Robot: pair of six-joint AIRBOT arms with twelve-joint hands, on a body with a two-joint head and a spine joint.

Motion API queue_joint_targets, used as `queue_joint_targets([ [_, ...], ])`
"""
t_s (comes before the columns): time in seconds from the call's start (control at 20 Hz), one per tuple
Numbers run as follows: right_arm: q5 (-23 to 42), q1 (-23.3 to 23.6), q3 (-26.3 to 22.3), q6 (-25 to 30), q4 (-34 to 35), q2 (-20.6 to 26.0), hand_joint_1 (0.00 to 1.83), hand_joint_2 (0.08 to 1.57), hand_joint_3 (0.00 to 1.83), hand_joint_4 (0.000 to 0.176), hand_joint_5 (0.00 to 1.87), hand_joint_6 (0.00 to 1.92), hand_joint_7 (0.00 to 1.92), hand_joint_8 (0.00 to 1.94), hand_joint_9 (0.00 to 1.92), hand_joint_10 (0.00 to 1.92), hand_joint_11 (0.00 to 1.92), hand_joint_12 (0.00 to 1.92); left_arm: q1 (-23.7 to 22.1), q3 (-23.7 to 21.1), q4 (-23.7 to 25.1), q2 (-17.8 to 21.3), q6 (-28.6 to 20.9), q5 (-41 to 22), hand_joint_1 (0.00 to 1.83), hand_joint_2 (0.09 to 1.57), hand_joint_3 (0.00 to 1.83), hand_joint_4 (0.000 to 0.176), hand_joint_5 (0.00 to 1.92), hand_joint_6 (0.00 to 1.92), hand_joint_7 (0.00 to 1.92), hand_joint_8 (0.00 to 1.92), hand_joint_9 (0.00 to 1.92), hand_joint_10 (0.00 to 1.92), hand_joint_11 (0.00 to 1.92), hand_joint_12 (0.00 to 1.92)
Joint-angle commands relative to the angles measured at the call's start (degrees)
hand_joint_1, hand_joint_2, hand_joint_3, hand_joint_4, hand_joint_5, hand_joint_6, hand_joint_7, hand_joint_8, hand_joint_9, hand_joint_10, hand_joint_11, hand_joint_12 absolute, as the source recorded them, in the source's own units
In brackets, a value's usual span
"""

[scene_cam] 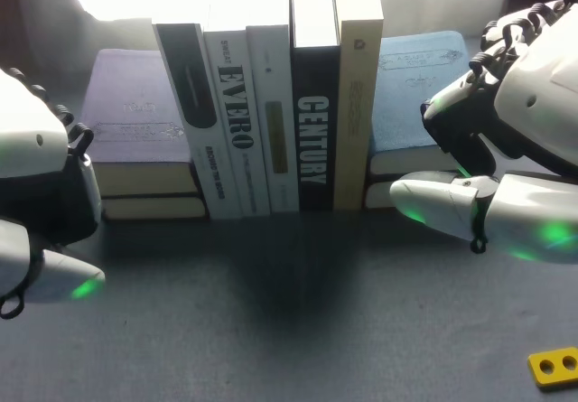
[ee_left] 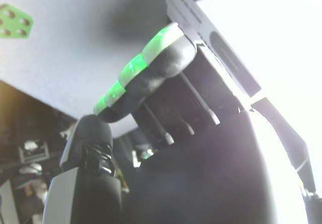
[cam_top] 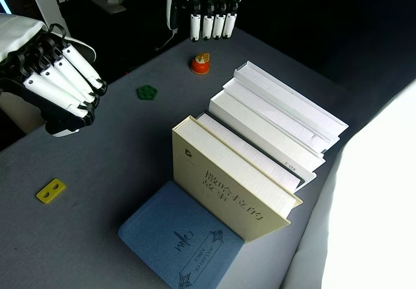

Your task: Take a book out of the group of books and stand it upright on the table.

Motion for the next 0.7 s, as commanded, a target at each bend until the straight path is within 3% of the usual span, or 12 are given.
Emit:
queue_joint_targets([
  [0.0, 6.72, 0.90, -0.24, -0.12, -1.50, 0.19, 0.12, 1.09, 0.15, 0.000, 0.29, 0.12, 0.35, 0.06, 0.29, 0.12, 0.00, 0.76, -0.40, -0.04, 0.48, 0.04, -0.03, 4.29, 0.00, 1.10, 0.24, 0.056, 0.04, 0.04, 0.05, 0.07, 0.03, 0.08, 0.00, 0.16],
  [0.1, 6.81, 0.90, -0.26, -0.19, -1.50, 0.18, 0.12, 1.16, 0.01, 0.000, 0.32, 0.01, 0.36, 0.00, 0.32, 0.01, 0.00, 0.68, -0.22, 0.19, 0.48, 0.06, -0.03, 4.29, 0.00, 1.20, 0.03, 0.059, 0.02, 0.00, 0.04, 0.00, 0.02, 0.00, 0.00, 0.00],
  [0.3, 9.32, 0.69, -0.33, -1.46, -1.35, -0.15, 0.13, 1.16, 0.00, 0.000, 0.31, 0.00, 0.30, 0.00, 0.29, 0.00, 0.00, 0.68, -0.60, 0.19, 0.48, -0.06, -0.03, 4.29, 0.00, 1.22, 0.03, 0.047, 0.01, 0.00, 0.05, 0.01, 0.03, 0.01, 0.00, 0.00],
  [0.4, 12.08, 0.35, -0.31, -4.62, 1.93, -1.16, 0.17, 1.14, 0.00, 0.000, 0.35, 0.01, 0.31, 0.00, 0.32, 0.01, 0.00, 0.82, -0.80, 0.01, 0.48, -0.09, -0.03, 4.29, 0.00, 1.23, 0.03, 0.046, 0.02, 0.01, 0.04, 0.00, 0.01, 0.00, 0.00, 0.00],
  [0.45, 15.17, -0.10, -0.29, -7.08, 3.95, -2.42, 0.16, 1.14, 0.00, 0.000, 0.34, 0.00, 0.30, 0.00, 0.29, 0.00, 0.00, 0.78, -0.80, -0.08, 0.48, -0.07, -0.03, 4.29, 0.00, 1.24, 0.04, 0.024, 0.00, 0.00, 0.02, 0.00, 0.00, 0.00, 0.00, 0.00],
  [0.65, 25.29, -2.74, 0.53, -8.16, 1.63, -7.19, 0.06, 1.18, 0.00, 0.000, 0.25, 0.00, 0.24, 0.00, 0.20, 0.00, 0.00, 0.59, -0.72, 0.50, 0.48, -0.05, -0.03, 4.29, 0.00, 1.24, 0.03, 0.020, 0.00, 0.00, 0.01, 0.00, 0.00, 0.00, 0.00, 0.00],
])
